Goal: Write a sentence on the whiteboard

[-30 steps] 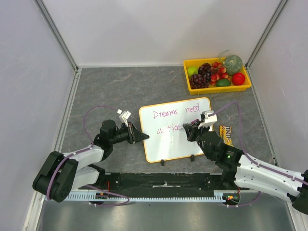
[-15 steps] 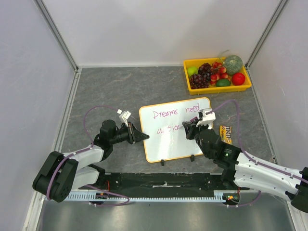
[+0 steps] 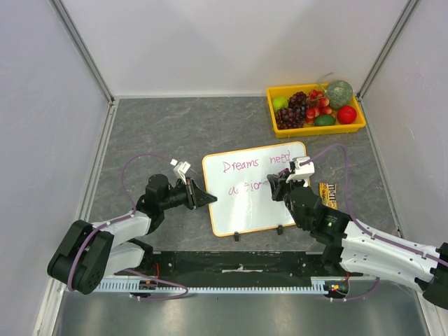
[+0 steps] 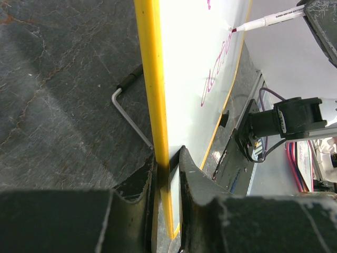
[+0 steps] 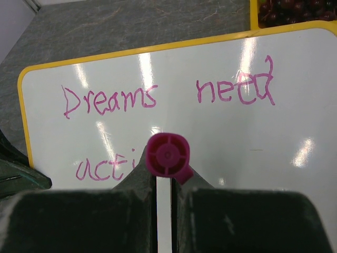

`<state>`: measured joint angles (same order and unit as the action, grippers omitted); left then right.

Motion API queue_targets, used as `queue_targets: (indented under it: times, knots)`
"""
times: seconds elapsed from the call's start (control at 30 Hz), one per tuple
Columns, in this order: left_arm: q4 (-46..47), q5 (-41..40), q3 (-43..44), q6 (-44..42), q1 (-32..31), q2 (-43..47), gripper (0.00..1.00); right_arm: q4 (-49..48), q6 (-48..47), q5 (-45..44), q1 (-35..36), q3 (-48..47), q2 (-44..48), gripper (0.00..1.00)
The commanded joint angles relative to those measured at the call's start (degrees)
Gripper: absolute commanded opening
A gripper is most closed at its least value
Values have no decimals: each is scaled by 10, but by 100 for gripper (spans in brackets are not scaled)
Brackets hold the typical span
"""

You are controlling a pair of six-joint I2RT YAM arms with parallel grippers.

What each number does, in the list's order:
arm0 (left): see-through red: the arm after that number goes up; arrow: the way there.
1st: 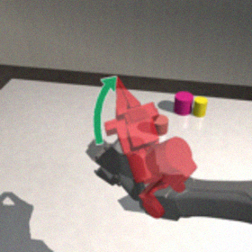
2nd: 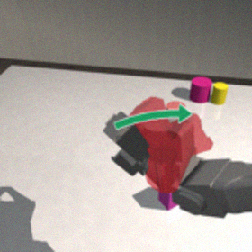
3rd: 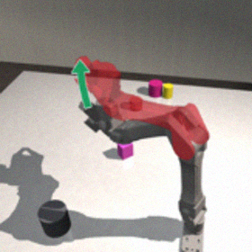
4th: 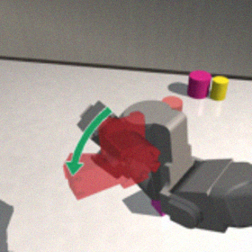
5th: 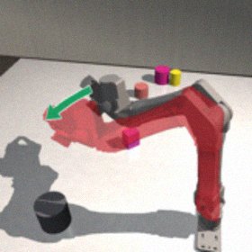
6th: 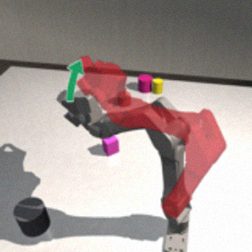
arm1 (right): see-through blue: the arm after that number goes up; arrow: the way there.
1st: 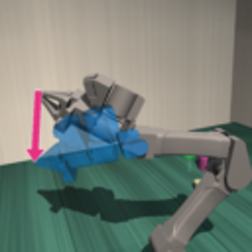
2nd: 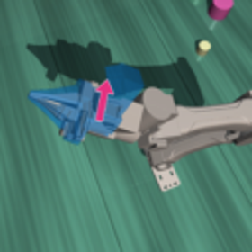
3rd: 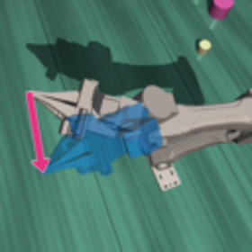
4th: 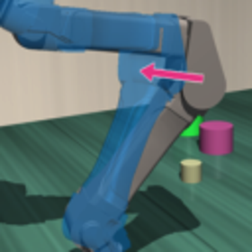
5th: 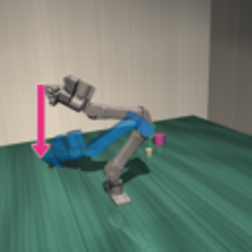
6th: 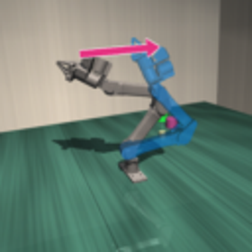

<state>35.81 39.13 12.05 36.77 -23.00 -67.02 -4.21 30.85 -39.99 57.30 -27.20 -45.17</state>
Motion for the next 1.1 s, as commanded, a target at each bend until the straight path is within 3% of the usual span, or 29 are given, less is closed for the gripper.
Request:
queue_targets:
  times: [0.0, 1.07]
  knots:
    - [-31, -45, 0, -56, -1, -3, 2, 17, -10, -27, -5, -18, -2, 0]
    - [-30, -45, 0, -56, -3, -3, 2, 87, 23, 24, -5, 18, 39, 0]
